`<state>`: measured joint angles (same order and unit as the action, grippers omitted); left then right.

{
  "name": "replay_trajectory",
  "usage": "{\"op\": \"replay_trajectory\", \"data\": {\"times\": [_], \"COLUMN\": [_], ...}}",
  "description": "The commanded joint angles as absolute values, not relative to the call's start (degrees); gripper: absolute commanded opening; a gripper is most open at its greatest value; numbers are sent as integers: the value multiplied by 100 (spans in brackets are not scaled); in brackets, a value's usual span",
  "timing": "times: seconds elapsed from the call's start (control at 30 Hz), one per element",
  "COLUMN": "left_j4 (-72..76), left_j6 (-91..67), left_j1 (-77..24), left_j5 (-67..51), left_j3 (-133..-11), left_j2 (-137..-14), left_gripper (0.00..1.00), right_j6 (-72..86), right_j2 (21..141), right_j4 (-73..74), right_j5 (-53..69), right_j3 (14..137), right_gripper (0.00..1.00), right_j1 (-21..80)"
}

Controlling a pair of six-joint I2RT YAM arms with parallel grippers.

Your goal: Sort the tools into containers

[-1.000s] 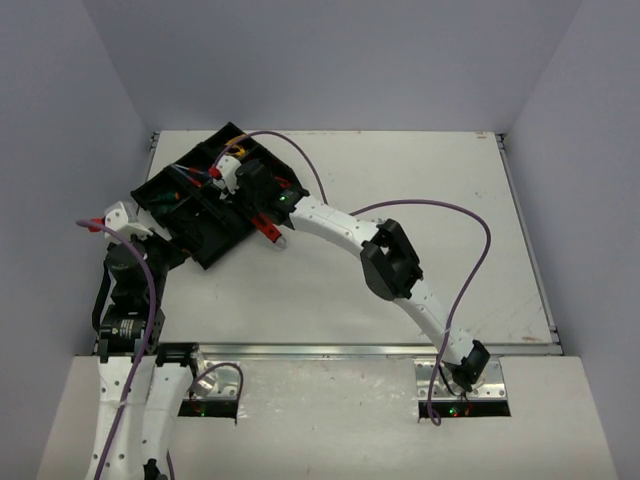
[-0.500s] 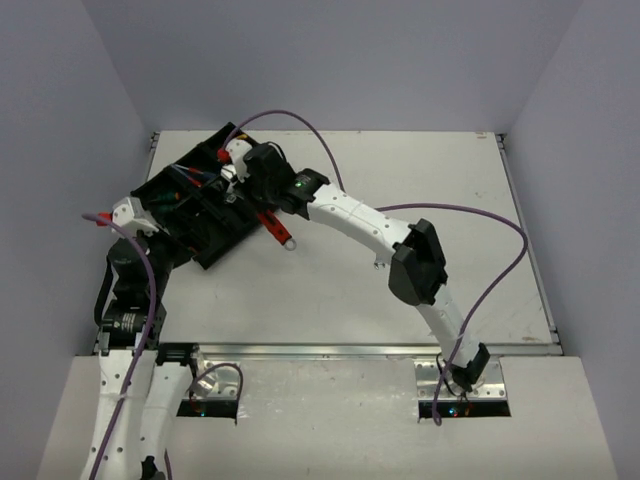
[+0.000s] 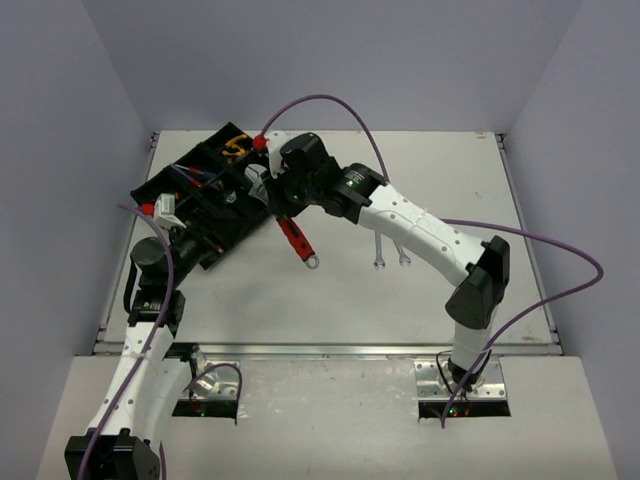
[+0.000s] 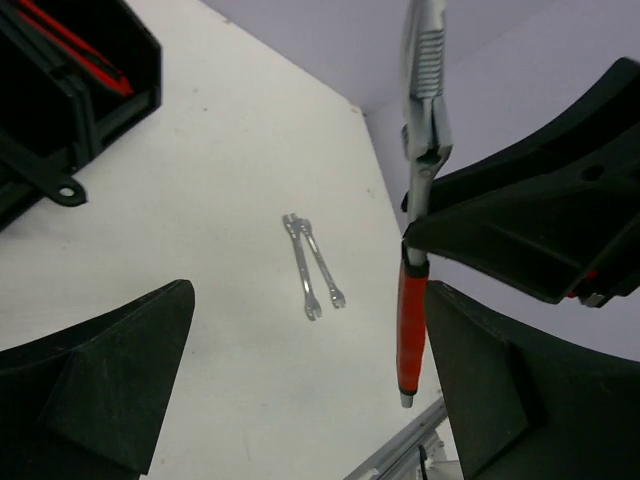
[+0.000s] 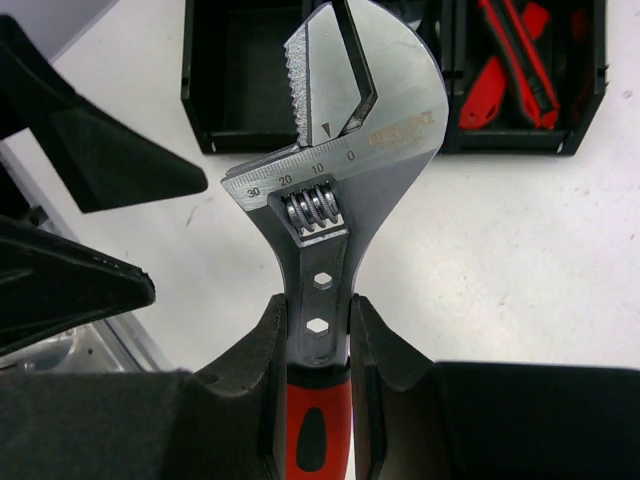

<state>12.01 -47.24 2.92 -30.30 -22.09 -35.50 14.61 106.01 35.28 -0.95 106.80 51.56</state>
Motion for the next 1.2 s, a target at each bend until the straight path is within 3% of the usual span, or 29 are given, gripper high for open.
{"op": "replay_trajectory", "data": {"times": [0.0, 0.17, 0.33, 0.57, 1.07, 1.17], "left_j4": [3250, 3630, 3738, 4099, 4553, 4488], "left_j6": [-5428, -5563, -5382, -5397, -4829, -4764], "left_j1": [227, -9, -590, -866, -2026, -2151], "left_j5": [-3621, -3763, -3371, -3225, -2533, -2328], "left_j3": [-2106, -1784, -1049, -666, -1460, -1608], "left_j2": [-3646, -3607, -3052, -2845, -4539, -4714], "left_gripper": [90, 88, 100, 100, 86, 79], "right_j6": [1708, 1860, 1895, 2039, 2328, 2406], "right_j2": [10142, 10167, 10360, 10468, 10766, 10716], "right_j4": [2893, 2843, 2905, 2971, 3007, 2866], "right_j5": [227, -46, -398, -299, -87, -58], "right_j3": [10554, 10611, 10934, 11261, 11779, 11632], "right_gripper": [0, 0, 0, 0, 0, 0], "right_j1": [5317, 5326, 5326, 5326, 5440, 5454]}}
